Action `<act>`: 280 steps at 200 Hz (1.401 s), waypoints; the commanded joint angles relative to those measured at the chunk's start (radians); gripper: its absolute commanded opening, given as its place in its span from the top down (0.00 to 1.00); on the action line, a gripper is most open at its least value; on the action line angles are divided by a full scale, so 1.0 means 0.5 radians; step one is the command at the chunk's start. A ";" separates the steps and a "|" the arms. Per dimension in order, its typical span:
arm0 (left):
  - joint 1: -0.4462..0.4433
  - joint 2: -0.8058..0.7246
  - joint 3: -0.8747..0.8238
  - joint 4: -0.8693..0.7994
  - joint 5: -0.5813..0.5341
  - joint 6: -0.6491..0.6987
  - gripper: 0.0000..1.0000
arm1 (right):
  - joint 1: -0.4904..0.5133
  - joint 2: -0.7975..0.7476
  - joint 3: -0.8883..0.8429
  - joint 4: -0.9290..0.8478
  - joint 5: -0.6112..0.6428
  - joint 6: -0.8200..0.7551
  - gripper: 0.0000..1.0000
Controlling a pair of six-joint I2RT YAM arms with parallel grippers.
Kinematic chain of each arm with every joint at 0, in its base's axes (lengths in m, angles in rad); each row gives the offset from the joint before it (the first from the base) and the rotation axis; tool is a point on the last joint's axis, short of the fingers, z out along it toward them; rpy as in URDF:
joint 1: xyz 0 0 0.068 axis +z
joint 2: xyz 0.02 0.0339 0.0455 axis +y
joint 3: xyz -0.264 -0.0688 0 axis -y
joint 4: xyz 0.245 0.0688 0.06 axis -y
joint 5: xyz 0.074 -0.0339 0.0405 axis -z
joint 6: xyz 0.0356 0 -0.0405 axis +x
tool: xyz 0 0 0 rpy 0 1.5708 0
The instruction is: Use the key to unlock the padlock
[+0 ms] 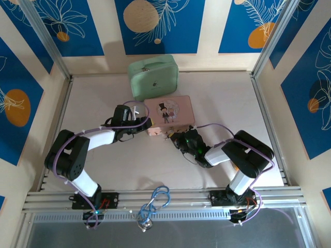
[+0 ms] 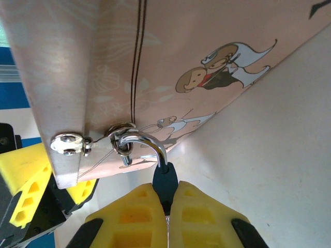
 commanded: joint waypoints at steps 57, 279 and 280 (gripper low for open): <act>0.037 0.062 -0.108 -0.462 -0.128 0.059 0.49 | -0.084 -0.038 -0.024 -0.051 0.128 0.106 1.00; 0.045 0.068 -0.097 -0.478 -0.097 0.107 0.50 | -0.160 -0.124 0.060 -0.468 0.415 -0.010 1.00; 0.045 0.067 -0.097 -0.477 -0.097 0.107 0.50 | -0.160 -0.127 0.061 -0.469 0.415 -0.009 1.00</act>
